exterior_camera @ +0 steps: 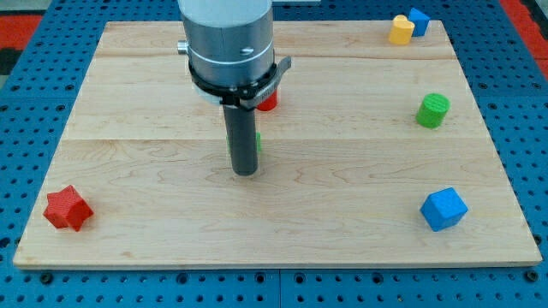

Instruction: Push the red star towards the group of the blocks

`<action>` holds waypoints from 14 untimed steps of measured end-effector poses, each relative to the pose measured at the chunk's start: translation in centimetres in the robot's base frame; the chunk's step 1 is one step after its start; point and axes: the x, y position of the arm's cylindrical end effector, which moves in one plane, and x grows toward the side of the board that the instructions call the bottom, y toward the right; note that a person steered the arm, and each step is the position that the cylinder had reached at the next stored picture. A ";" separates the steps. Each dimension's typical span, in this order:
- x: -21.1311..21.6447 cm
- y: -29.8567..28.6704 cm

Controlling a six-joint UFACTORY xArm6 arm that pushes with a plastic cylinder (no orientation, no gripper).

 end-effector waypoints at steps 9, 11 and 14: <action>12.0 -20.9; 10.4 -25.3; 7.8 -20.3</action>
